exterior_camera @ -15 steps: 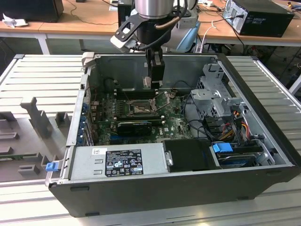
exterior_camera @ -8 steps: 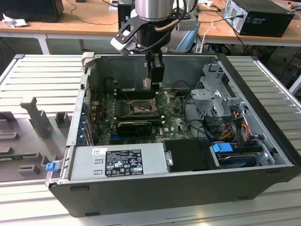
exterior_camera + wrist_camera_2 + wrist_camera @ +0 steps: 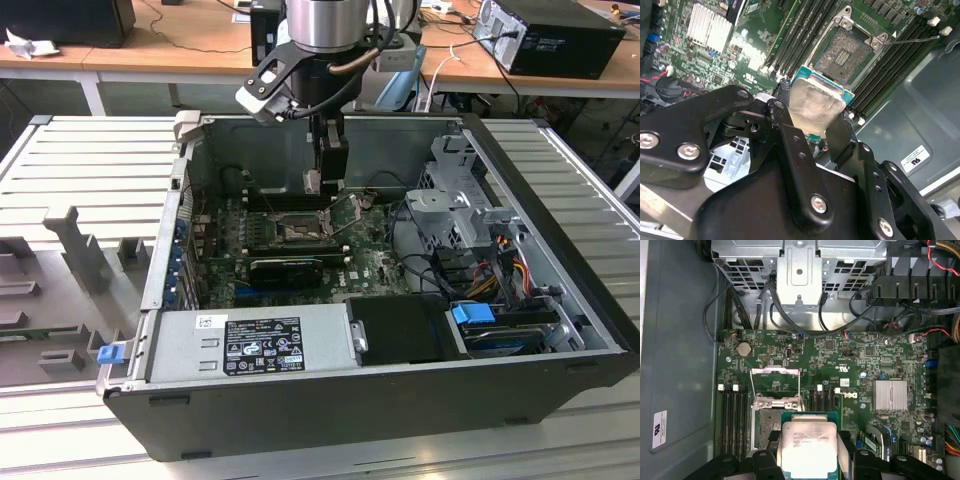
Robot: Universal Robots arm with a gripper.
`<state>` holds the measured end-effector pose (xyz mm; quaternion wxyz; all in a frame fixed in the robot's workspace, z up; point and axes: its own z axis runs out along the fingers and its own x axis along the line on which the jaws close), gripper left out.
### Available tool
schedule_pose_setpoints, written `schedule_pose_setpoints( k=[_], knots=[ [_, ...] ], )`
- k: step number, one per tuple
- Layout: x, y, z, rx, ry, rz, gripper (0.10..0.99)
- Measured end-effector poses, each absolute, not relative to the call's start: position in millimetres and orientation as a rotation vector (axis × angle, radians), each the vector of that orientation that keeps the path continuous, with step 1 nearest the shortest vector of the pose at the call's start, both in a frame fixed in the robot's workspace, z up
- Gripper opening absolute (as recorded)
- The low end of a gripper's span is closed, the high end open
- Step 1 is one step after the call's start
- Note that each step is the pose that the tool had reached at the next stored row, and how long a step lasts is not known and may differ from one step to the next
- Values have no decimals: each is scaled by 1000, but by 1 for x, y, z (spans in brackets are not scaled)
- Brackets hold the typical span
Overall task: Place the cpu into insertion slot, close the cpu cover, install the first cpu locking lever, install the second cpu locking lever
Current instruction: 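Place the cpu into insertion slot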
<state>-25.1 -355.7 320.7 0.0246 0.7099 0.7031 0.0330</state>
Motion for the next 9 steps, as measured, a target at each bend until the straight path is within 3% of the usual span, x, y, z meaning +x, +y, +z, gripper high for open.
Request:
schedule_pose_setpoints(
  k=[9],
  knots=[
    [-26,-355,303,2135,2238,104,533]
  ],
)
